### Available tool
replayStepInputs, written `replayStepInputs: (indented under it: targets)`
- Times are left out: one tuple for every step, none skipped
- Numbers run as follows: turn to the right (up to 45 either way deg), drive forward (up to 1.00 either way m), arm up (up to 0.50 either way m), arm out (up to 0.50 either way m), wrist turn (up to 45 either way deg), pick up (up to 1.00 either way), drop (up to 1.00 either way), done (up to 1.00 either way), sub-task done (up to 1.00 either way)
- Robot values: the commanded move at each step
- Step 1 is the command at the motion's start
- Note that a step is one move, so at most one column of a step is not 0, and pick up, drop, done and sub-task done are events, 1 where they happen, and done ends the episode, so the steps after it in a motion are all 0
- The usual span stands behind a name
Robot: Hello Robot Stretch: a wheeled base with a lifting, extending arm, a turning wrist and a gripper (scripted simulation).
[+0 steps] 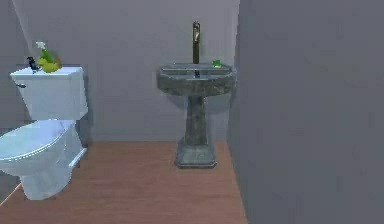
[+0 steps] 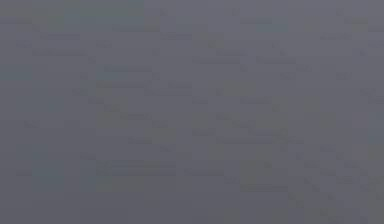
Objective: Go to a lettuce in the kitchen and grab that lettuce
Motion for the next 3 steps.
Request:
replayStepInputs:
  targets:
    - [-33.0, 0.00, 0.00, 0.00, 0.0, 0.00, 0.00, 0.00, 0.00]
    - [0.0, 0.10, 0.00, 0.00, 0.0, 0.00, 0.00, 0.00, 0.00]
    - [-45.0, 0.00, 0.00, 0.00, 0.0, 0.00, 0.00, 0.00, 0.00]
